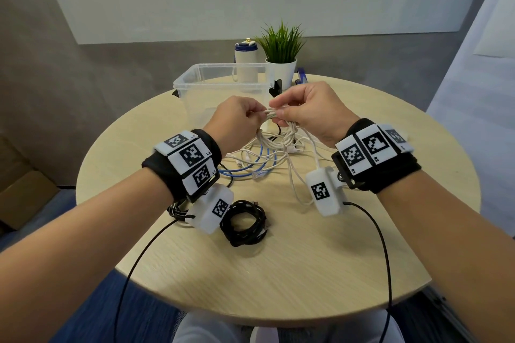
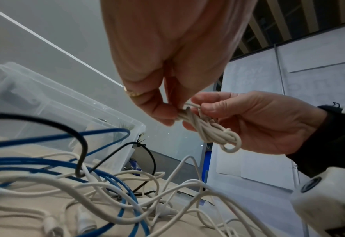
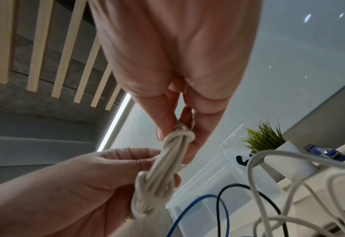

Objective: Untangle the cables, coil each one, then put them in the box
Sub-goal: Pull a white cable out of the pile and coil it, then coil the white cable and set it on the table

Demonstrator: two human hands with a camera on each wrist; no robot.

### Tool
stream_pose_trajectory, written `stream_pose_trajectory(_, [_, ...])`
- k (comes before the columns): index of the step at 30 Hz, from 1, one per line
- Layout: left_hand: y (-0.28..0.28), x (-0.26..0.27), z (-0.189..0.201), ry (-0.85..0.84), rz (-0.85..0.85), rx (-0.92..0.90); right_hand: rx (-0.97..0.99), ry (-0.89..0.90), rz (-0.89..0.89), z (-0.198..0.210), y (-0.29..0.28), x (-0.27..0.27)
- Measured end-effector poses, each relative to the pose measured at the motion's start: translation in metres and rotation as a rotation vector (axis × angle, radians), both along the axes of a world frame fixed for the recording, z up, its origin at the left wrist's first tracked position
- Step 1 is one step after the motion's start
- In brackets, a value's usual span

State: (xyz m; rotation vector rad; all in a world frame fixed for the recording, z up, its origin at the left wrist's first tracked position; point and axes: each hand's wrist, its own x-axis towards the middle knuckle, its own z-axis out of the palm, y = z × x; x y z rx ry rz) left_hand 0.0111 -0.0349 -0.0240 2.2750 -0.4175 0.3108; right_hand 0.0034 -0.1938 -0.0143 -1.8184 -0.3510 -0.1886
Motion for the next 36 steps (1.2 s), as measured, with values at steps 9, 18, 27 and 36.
stream_pose_trajectory(9, [0.000, -0.004, 0.005, 0.042, -0.069, 0.235, -0.006, -0.030, 0.031, -0.002, 0.002, -0.003])
stream_pose_trajectory(18, [0.006, -0.002, 0.005, 0.201, -0.055, -0.133, 0.021, 0.147, -0.002, 0.000, -0.003, 0.000])
stream_pose_trajectory(27, [0.014, -0.016, 0.012, 0.336, -0.068, 0.049, -0.259, 0.114, -0.001, -0.002, -0.003, -0.002])
stream_pose_trajectory(36, [0.025, -0.022, -0.005, 0.407, 0.005, 0.279, -0.674, 0.161, -0.019, -0.013, -0.001, -0.018])
